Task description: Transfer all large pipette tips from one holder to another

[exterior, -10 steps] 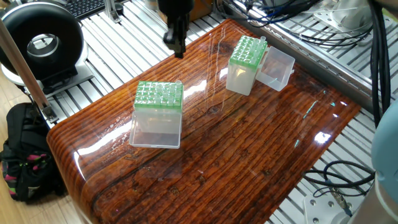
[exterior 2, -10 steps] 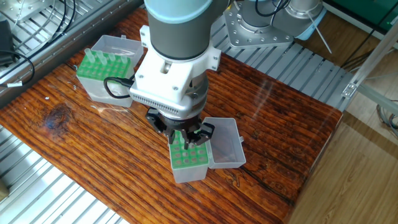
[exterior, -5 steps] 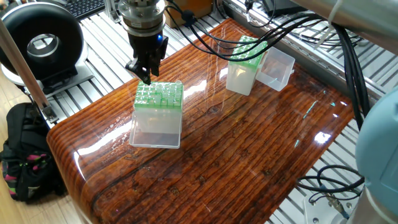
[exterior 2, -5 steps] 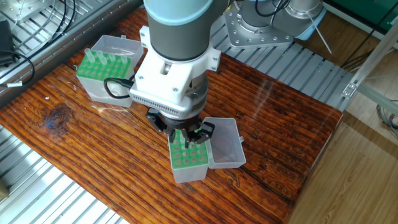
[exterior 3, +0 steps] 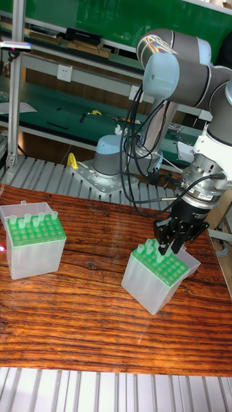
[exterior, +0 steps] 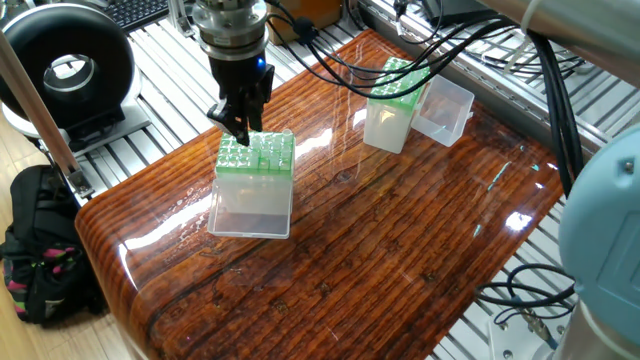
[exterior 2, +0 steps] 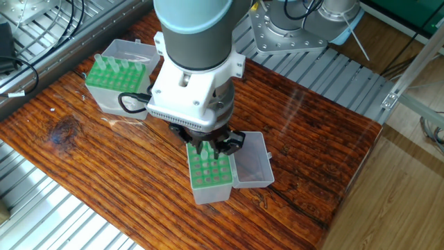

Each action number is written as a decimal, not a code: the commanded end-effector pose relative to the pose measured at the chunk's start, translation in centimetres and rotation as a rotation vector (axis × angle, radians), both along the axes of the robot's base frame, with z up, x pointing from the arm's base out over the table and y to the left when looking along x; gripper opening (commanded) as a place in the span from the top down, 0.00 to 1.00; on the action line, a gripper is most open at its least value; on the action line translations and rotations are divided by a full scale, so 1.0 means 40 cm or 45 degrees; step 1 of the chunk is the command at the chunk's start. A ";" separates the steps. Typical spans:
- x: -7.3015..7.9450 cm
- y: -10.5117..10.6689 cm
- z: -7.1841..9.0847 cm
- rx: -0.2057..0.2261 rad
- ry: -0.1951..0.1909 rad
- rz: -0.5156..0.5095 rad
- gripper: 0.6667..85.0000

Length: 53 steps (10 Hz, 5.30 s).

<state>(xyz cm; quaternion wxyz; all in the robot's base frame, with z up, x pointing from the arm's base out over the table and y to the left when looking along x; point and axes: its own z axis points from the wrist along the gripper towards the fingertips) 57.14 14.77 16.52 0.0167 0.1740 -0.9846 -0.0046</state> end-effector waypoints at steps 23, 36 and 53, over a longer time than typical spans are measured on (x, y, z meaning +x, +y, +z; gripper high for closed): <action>0.022 -0.013 -0.048 -0.041 -0.064 -0.068 0.61; 0.005 -0.016 -0.065 -0.047 -0.067 -0.072 0.72; 0.010 -0.023 0.035 -0.013 -0.020 -0.050 0.85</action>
